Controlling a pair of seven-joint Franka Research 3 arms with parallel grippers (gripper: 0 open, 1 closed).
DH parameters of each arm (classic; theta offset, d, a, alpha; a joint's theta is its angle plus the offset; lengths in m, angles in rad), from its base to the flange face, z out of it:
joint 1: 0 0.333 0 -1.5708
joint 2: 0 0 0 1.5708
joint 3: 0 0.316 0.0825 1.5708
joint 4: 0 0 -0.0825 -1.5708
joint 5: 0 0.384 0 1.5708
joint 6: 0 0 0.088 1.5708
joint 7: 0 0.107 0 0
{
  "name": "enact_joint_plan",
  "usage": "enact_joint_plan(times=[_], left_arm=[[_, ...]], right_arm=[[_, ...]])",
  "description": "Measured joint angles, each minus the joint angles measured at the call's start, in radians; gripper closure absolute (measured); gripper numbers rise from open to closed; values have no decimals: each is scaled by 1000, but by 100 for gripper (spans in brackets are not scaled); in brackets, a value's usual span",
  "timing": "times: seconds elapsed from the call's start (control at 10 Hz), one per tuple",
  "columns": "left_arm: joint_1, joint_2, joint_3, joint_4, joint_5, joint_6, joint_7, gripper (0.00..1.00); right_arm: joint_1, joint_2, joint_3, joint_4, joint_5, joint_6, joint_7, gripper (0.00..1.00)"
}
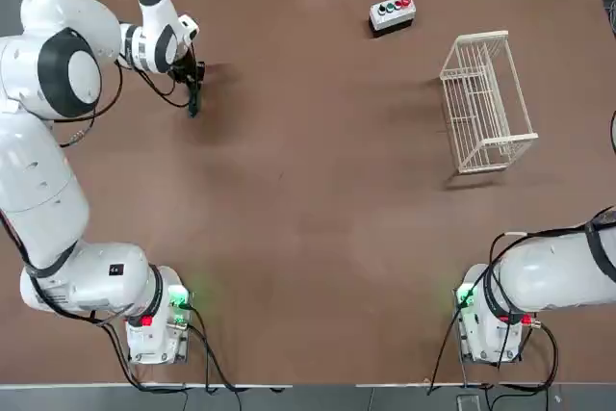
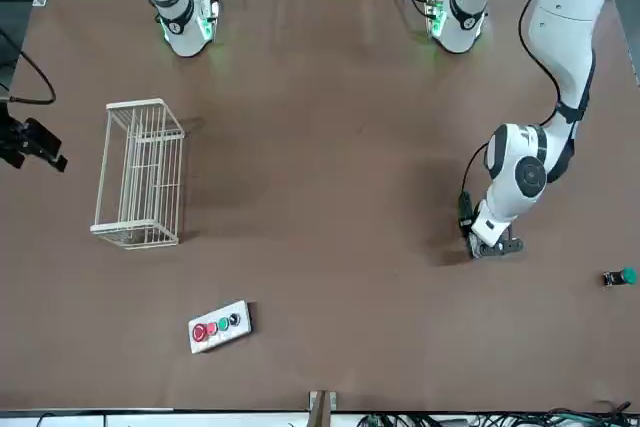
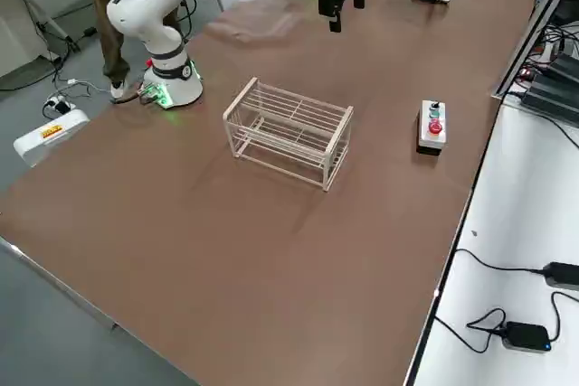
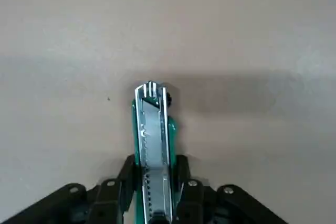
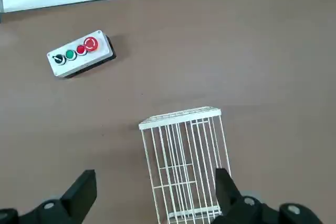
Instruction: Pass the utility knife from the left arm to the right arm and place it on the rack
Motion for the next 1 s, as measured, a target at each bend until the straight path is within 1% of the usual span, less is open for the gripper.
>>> enact_joint_plan(times=[0.1,0.2,0.4,0.5,0.6,0.7,0.9,1.0], left_arm=[[7,0,0,13,0,-7,-6,64],[13,0,0,37,-8,-39,-33,64],[11,0,-13,118,-19,-155,-143,64],[11,-1,-31,161,-62,-206,-207,64],[9,-2,-48,205,-132,-256,-258,64],[3,-4,-67,257,-192,-310,-340,64],[-15,-11,-110,365,-224,-441,-574,64],[-19,-16,-145,421,-237,-510,-698,64]], right_arm=[[0,-1,2,1,0,-5,0,0],[1,-2,3,2,0,-12,0,0],[5,-3,12,2,0,-18,-2,0],[11,-3,21,2,0,-19,-3,0],[21,-3,27,1,0,-20,-4,0],[30,-3,31,1,0,-21,-55,0],[45,-2,34,-8,2,-23,-240,0],[56,-2,42,-11,4,-23,-296,0]])
